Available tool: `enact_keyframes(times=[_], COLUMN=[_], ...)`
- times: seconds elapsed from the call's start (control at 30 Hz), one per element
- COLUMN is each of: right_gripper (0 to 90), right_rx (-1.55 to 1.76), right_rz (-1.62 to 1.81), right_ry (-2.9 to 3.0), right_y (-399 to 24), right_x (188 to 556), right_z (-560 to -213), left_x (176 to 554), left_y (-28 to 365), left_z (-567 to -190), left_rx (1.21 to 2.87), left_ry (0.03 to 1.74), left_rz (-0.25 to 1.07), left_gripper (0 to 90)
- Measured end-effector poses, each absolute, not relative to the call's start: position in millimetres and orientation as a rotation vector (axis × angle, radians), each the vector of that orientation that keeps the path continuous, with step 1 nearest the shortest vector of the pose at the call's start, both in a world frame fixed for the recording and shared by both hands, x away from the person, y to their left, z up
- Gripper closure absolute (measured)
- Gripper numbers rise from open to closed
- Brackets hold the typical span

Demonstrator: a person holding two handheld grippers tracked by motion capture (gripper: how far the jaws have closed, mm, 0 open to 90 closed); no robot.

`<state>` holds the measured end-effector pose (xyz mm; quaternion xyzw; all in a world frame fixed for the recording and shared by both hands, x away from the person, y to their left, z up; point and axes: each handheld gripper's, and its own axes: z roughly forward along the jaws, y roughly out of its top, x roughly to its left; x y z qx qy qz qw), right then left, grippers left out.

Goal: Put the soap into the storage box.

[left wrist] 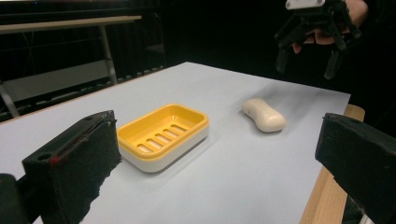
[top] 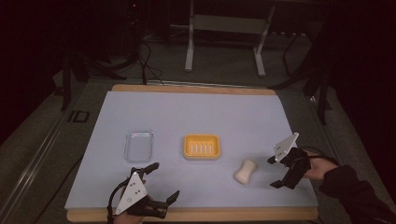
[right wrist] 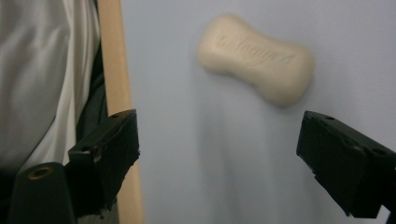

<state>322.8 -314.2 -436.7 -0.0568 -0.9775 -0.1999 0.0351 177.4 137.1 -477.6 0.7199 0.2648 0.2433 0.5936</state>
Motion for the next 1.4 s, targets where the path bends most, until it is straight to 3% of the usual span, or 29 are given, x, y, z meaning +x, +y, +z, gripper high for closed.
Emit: enact_keyframes(times=[0.93, 1.4], right_gripper=[13.7, 13.8], right_rx=[-0.148, 0.055], right_rz=[0.006, -0.005], right_ry=[-2.999, -3.062], right_y=[-295, -299], right_x=[341, 357], right_z=[-448, -445], left_x=[177, 173], left_y=[136, 137], left_z=[-478, -479], left_rx=[1.690, 1.691], left_ry=[0.609, 0.616], left_rz=[0.549, 0.546], left_gripper=[0.0, 0.0])
